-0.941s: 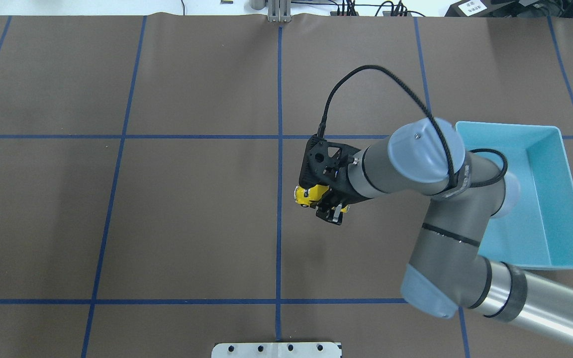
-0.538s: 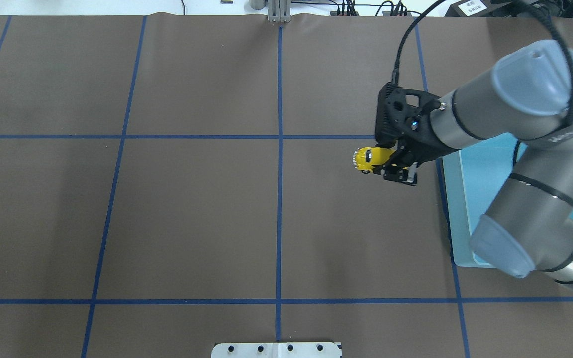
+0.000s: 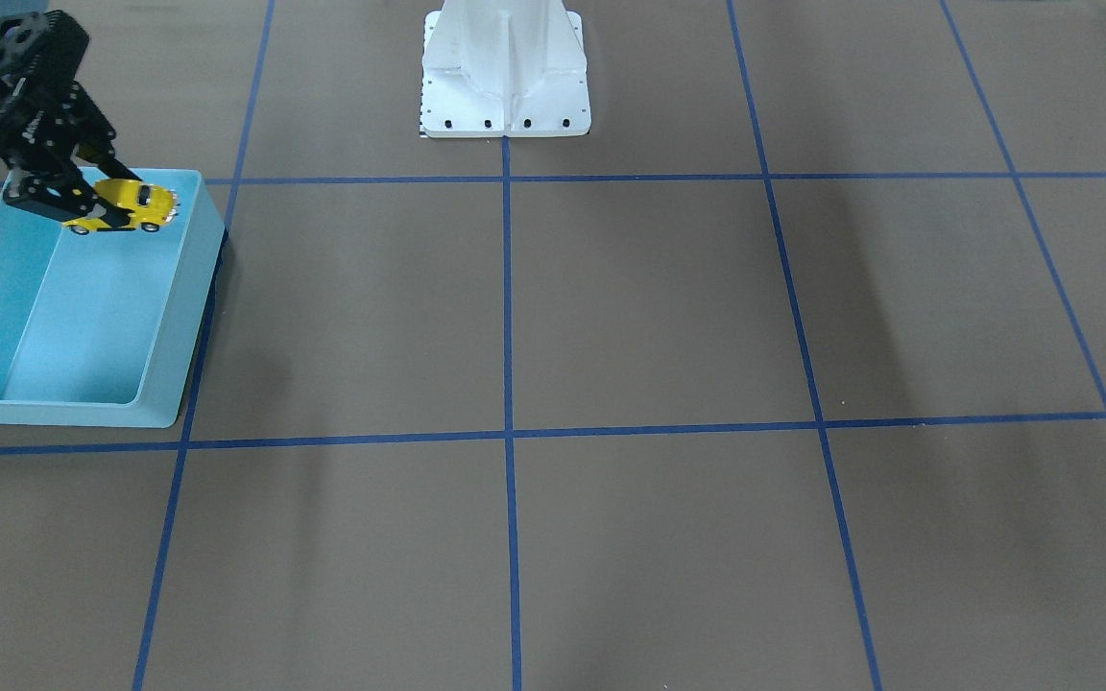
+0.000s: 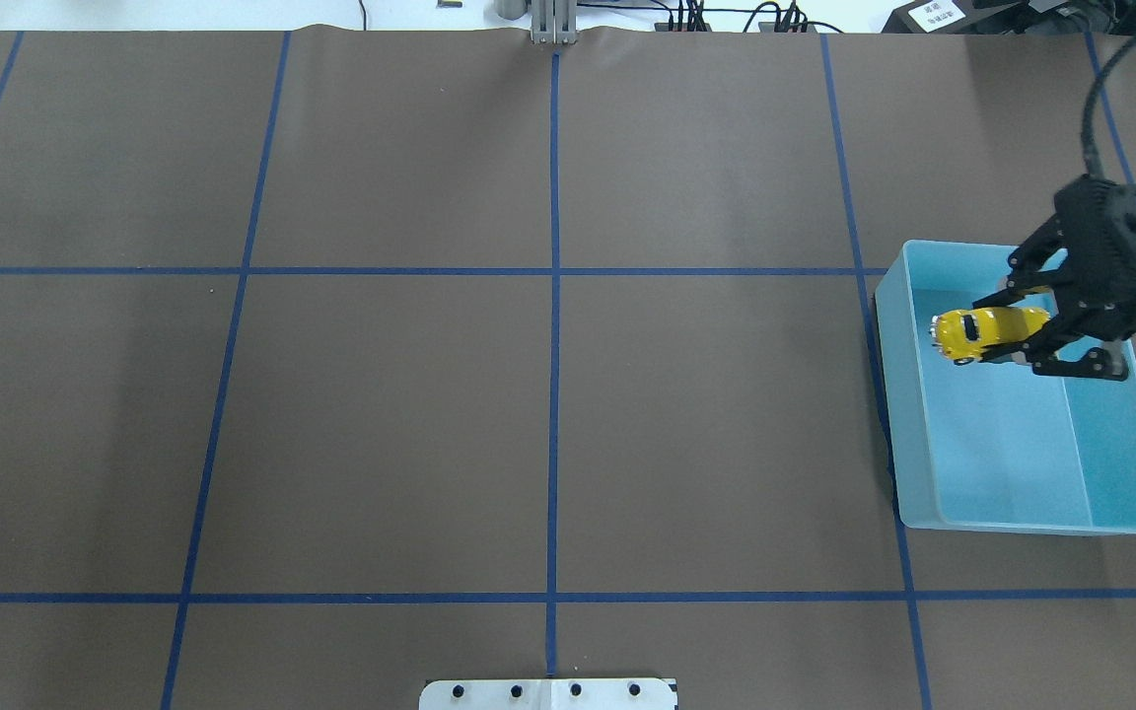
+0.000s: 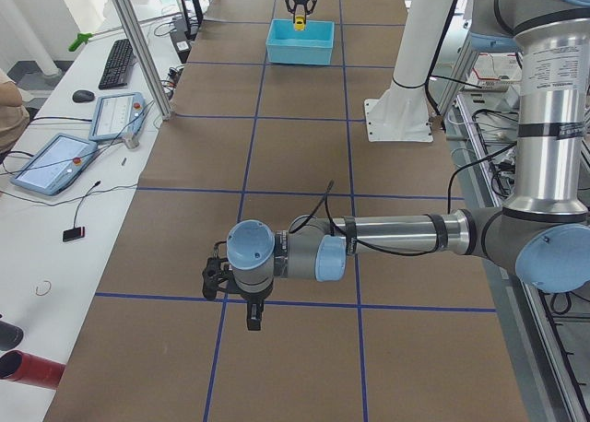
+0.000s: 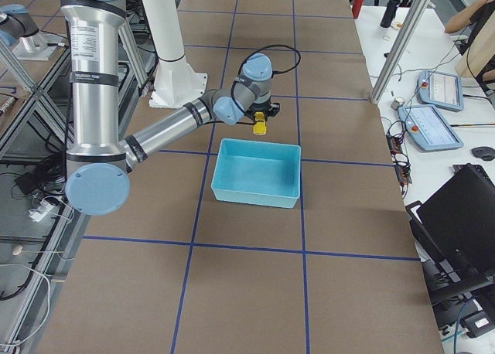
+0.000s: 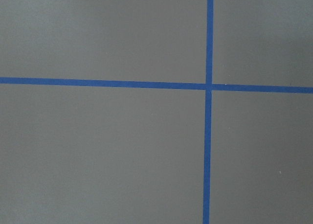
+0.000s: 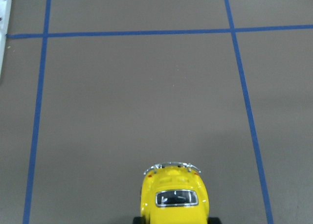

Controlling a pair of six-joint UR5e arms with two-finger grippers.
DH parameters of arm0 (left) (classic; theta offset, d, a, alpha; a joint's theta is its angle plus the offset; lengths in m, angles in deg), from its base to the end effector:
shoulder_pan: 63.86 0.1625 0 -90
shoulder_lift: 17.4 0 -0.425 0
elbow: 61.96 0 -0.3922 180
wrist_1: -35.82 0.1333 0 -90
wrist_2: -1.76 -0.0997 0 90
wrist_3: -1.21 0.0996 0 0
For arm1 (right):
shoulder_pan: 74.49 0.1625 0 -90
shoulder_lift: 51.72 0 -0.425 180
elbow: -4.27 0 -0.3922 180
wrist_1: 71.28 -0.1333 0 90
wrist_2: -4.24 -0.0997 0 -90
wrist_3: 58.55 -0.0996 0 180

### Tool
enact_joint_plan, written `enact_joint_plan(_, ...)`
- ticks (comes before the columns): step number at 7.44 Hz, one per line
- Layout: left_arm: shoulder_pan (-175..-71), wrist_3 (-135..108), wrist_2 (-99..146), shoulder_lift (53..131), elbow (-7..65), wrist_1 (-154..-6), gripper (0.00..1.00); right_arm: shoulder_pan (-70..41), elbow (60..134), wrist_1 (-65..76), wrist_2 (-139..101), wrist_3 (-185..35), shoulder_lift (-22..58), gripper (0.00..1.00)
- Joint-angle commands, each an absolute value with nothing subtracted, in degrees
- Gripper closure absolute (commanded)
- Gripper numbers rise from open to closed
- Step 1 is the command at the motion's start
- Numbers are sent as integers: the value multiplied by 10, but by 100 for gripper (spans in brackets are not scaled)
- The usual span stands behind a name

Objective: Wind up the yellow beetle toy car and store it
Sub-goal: 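Lift the car with the right gripper and carry it over the blue bin, then lower the held car into the blue bin with the right gripper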

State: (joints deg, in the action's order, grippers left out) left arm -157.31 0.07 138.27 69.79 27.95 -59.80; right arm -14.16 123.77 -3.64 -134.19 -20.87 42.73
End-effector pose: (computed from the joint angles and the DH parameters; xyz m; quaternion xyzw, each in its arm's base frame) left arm -0.0894 -0.4692 0.6706 0.0298 0.3942 -0.0274 0.9181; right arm -0.1660 -0.4101 0.3915 0.3920 -0.3490 -0.6003 0.6035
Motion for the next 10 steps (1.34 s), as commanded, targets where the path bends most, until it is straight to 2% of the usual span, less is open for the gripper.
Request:
enact_joint_plan(1,-1573,0,1383,698,280,-598,0,-114,1133,-180,-1362,-153,474,100)
enact_joint_plan(4,-1573,0,1383,698,280,-598,0,-125,1026,-234,-1354,-152,423,100)
enact_joint_plan(10,-1573,0,1383,698,280,-598,0,-202,994,-236,-1350,-179,422,100)
